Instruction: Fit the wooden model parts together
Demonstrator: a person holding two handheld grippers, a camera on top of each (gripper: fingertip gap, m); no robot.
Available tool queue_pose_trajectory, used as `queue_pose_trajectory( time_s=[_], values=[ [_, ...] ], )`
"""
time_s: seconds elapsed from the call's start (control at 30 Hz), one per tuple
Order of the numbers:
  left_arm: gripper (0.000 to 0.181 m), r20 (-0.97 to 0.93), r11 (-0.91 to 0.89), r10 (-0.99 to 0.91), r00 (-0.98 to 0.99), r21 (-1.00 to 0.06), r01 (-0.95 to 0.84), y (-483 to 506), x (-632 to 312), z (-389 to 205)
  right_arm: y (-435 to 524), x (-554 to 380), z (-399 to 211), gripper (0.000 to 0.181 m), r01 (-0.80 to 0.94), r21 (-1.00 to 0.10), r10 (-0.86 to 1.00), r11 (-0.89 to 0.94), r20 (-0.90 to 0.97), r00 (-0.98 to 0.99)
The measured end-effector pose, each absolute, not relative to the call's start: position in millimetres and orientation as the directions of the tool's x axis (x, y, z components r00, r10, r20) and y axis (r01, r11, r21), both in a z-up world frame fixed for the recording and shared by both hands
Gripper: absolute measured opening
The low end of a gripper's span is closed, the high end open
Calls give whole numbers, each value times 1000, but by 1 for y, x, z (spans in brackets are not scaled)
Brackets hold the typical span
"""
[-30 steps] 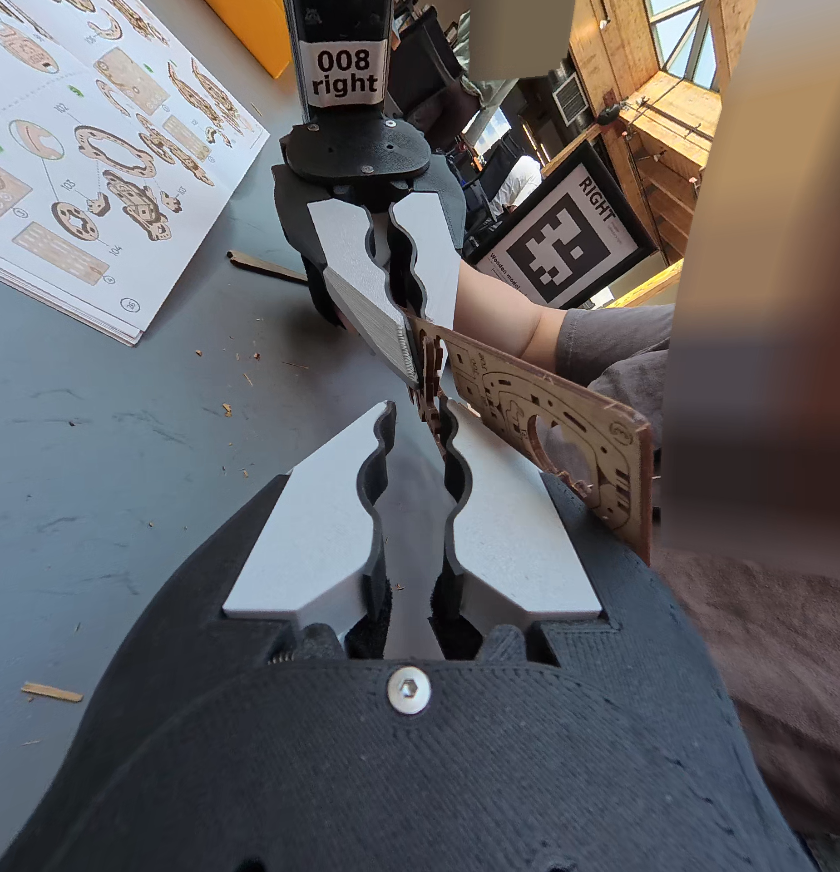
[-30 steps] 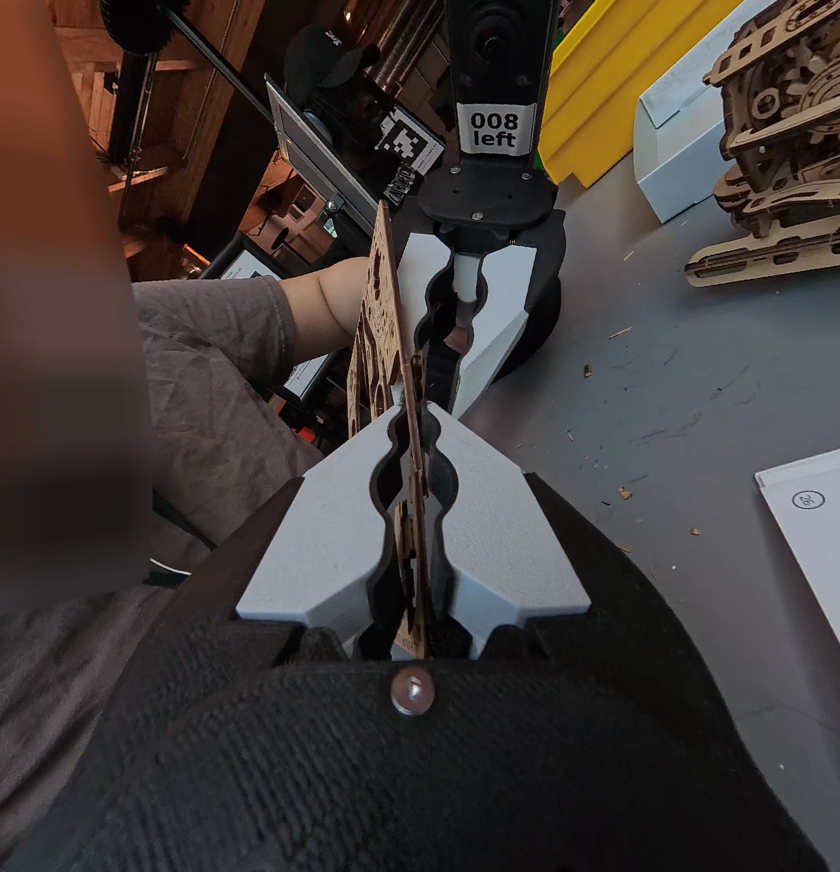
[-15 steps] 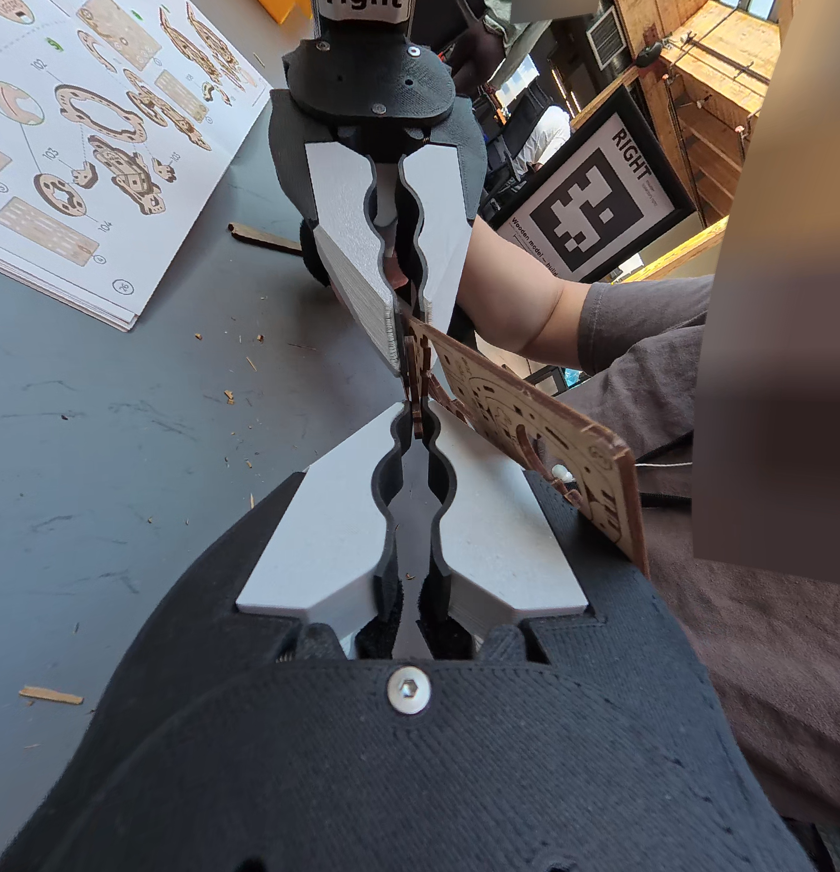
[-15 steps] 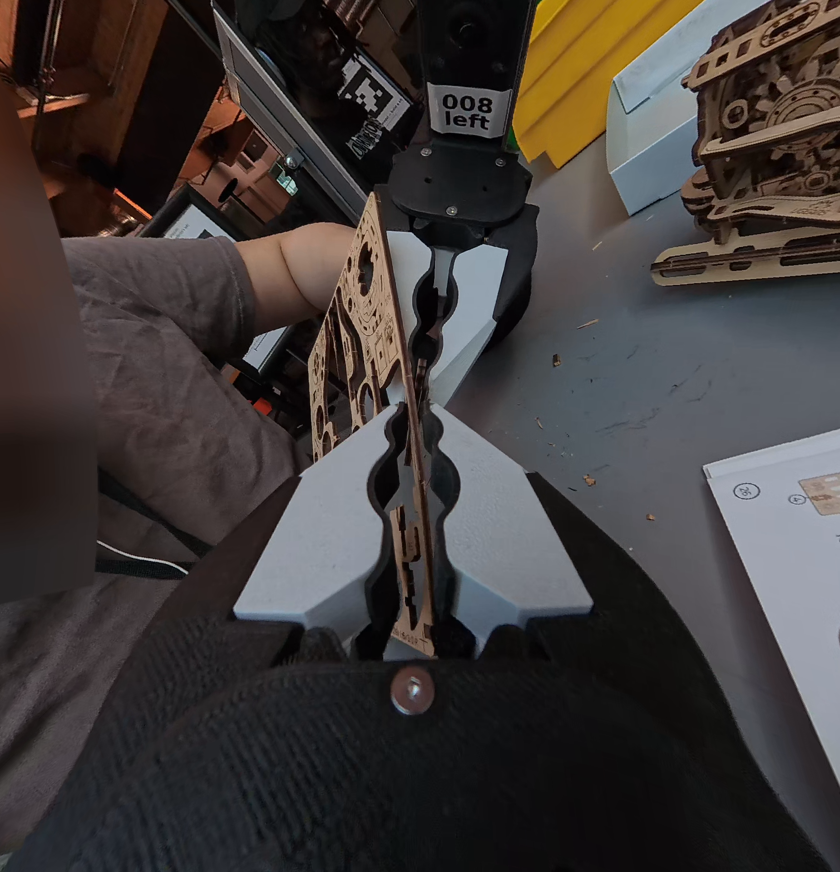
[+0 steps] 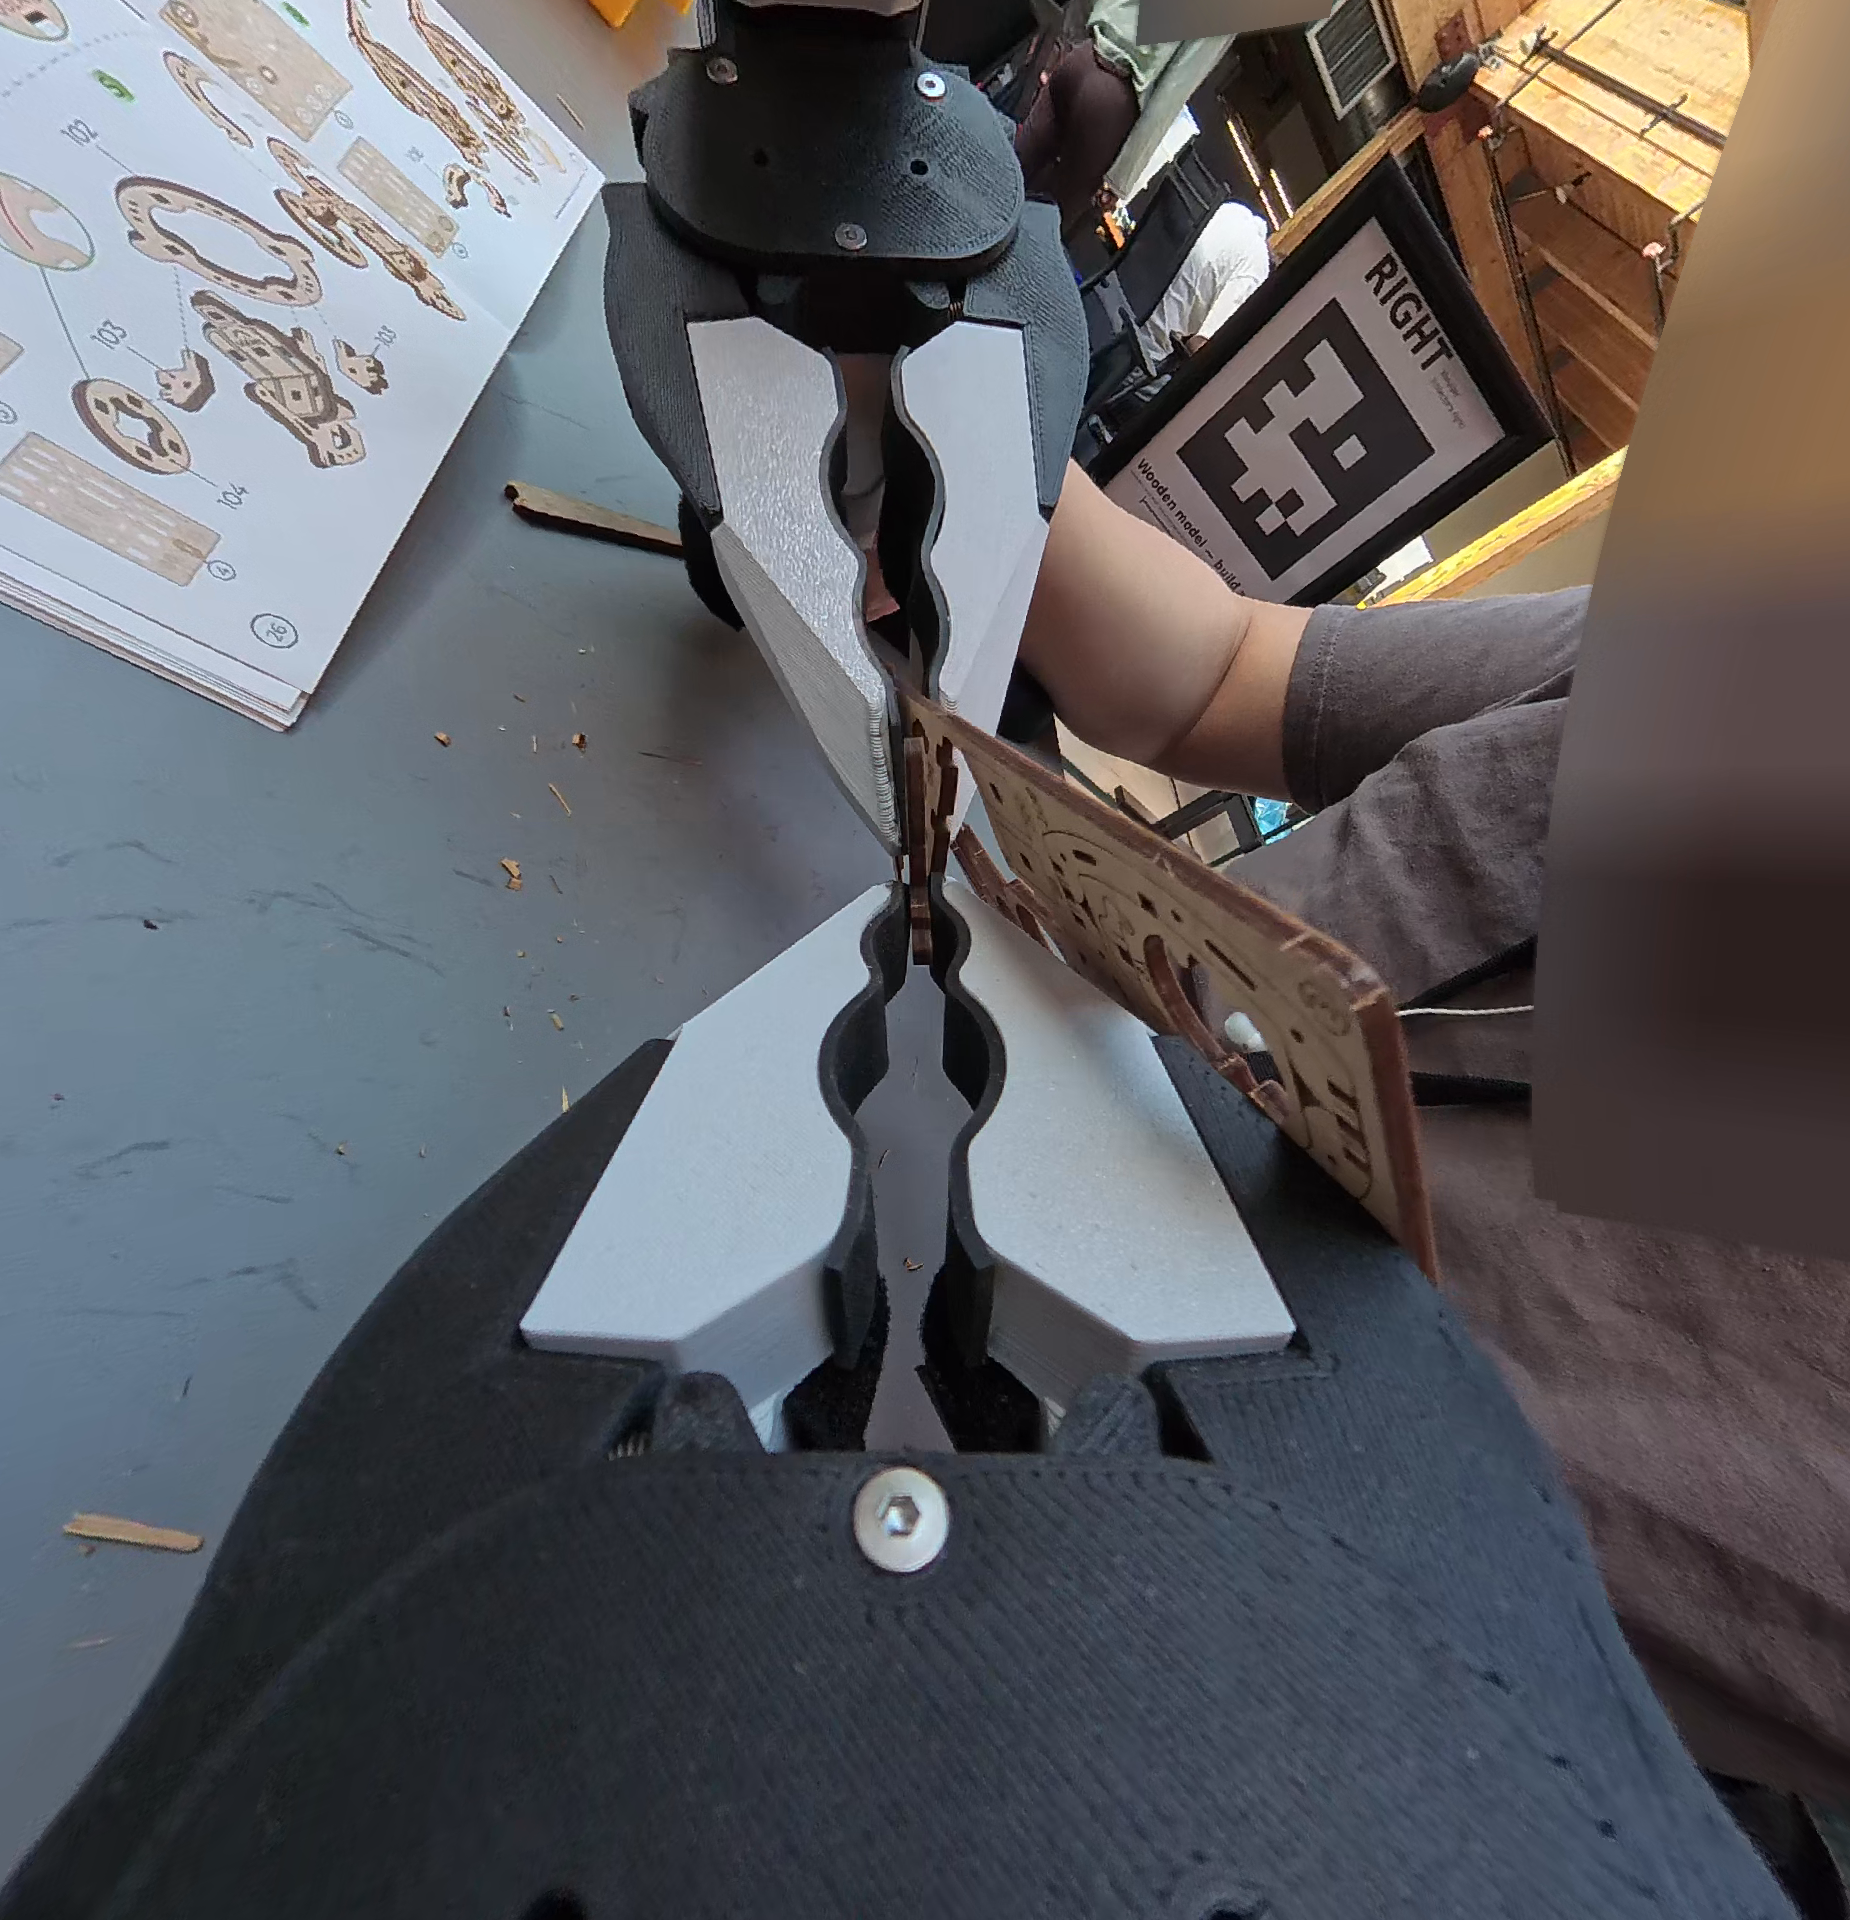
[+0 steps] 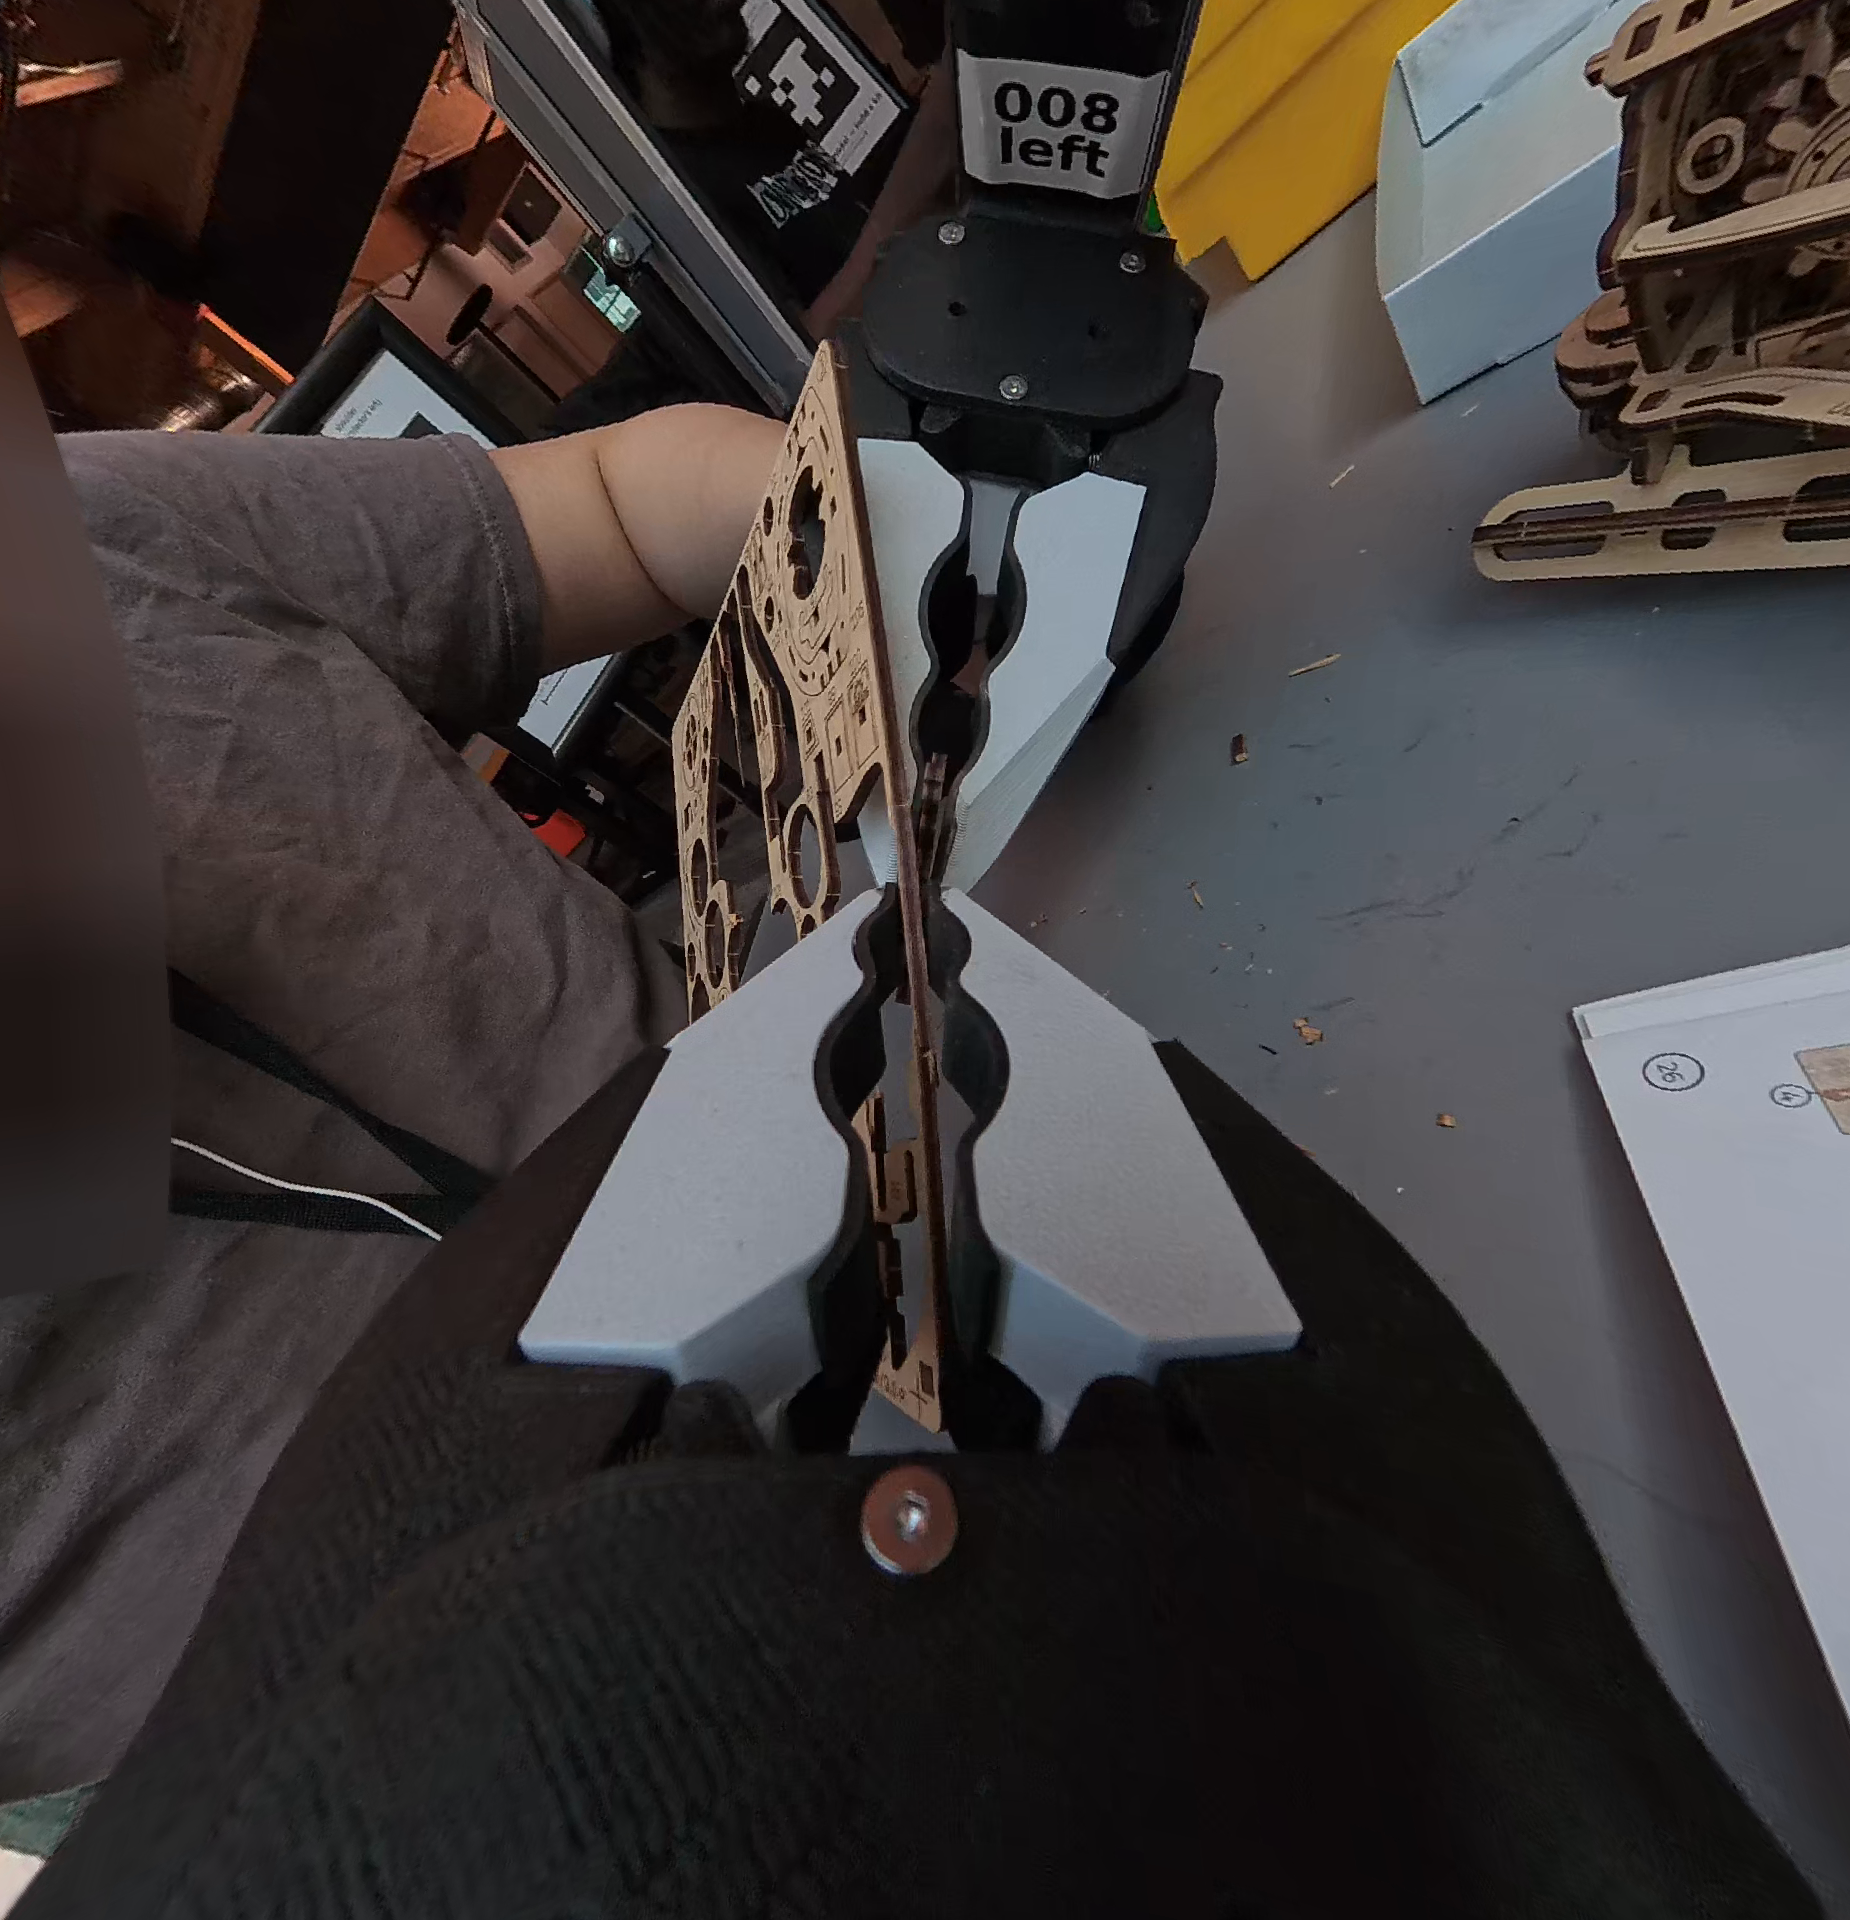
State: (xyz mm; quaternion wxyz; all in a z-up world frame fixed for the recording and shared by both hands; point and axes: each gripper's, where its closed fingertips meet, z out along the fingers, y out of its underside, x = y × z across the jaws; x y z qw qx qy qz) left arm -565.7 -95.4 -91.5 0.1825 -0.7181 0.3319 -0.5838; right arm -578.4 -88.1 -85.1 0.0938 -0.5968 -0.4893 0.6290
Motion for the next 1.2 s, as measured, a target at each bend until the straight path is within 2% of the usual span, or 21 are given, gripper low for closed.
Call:
queue_pose_trajectory(
  time_s=[0.27, 0.57, 0.77, 0.97, 1.03, 1.2],
  values=[
    [0, 657, -647, -749, 82, -700, -303, -100, -565, -92, -93, -578, -85, 1, 483, -658, 613, -578, -741, -274],
    [1, 578, -568, -812, 76, -755, -326, -103, -567, -92, -96, -579, -85, 1, 481, -633, 573, -607, -768, -287],
    [1, 762, -775, -631, 148, -609, -169, -84, -574, -90, -77, -586, -85, 1, 381, -759, 751, -528, -627, -208],
    [2, 858, -873, -488, 159, -479, -93, -79, -579, -93, -72, -591, -87, 1, 356, -853, 876, -381, -456, -154],
    [2, 866, -877, -480, 139, -471, -97, -80, -579, -91, -74, -591, -86, 1, 351, -822, 831, -449, -528, -173],
    [0, 811, -817, -574, 113, -558, -147, -87, -575, -85, -78, -588, -79, 1, 356, -681, 635, -640, -730, -255]
  ],
)
